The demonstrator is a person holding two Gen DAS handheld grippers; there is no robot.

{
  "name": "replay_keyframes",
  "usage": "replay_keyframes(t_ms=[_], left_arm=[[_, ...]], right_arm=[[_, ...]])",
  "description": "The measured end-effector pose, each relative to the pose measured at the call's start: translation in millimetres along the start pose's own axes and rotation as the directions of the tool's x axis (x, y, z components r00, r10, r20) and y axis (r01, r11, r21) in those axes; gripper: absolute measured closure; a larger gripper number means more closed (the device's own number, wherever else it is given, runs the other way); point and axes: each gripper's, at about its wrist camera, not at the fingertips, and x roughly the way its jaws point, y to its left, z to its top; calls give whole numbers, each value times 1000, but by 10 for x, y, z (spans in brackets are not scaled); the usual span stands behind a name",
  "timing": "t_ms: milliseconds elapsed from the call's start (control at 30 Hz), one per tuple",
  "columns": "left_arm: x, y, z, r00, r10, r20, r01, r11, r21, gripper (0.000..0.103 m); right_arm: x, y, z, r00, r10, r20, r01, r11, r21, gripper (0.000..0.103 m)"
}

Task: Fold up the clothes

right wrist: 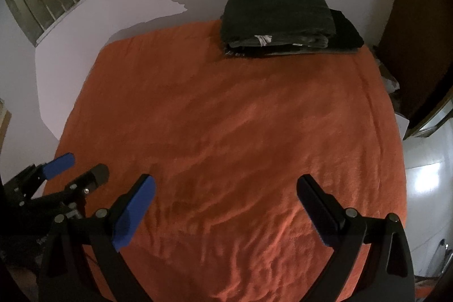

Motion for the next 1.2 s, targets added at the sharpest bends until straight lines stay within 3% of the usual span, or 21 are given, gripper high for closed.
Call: replay_keyframes(t_ms=[467,1200], left_arm=[[61,-32,-6,1000,-8,-9,8,1000,7,26],[160,47,-48,997,-65,-41,65,998,-21,26]], right_arm=[[146,25,-9,998,53,-45,-53,999,11,3],[350,-18,-66,998,-5,-66,4,1000,-12,3]])
